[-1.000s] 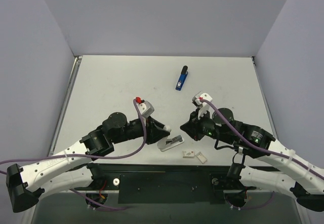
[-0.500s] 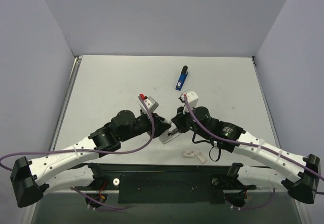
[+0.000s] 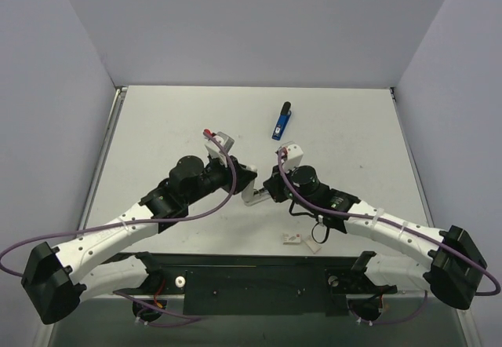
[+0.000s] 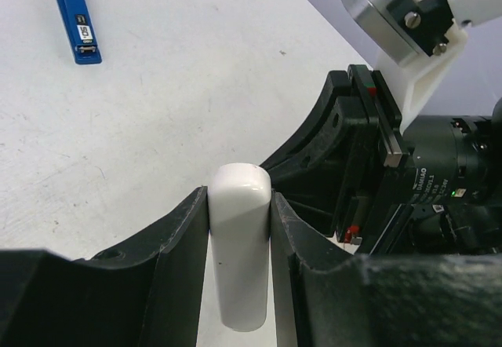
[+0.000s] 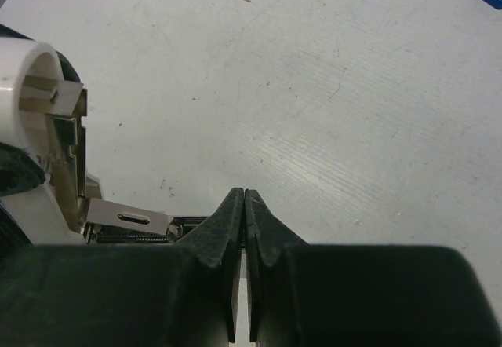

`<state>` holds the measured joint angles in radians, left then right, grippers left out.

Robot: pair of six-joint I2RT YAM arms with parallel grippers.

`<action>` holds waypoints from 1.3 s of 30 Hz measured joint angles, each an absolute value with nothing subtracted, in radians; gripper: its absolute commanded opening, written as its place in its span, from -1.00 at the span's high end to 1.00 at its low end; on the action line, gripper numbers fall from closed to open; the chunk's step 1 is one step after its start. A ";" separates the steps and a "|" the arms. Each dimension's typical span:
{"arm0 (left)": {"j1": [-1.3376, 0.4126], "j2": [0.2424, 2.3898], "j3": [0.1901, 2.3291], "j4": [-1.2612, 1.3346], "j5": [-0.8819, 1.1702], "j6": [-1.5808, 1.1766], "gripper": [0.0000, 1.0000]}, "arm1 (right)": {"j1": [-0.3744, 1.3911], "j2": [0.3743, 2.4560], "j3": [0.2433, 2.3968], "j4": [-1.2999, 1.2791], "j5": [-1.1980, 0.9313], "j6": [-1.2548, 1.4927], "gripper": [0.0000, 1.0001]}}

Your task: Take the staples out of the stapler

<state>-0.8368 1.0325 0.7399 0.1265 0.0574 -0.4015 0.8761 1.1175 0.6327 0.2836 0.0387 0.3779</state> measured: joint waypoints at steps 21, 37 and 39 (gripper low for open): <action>-0.751 1.206 0.740 0.262 -0.025 -0.426 1.00 | 0.872 1.388 0.676 0.524 -0.054 0.469 1.00; -0.727 1.332 0.740 0.469 -0.121 -0.402 1.00 | 0.870 1.520 0.705 0.661 -0.147 0.588 1.00; -0.725 1.342 0.740 0.490 -0.128 -0.402 1.00 | 0.870 1.520 0.705 0.680 -0.155 0.599 1.00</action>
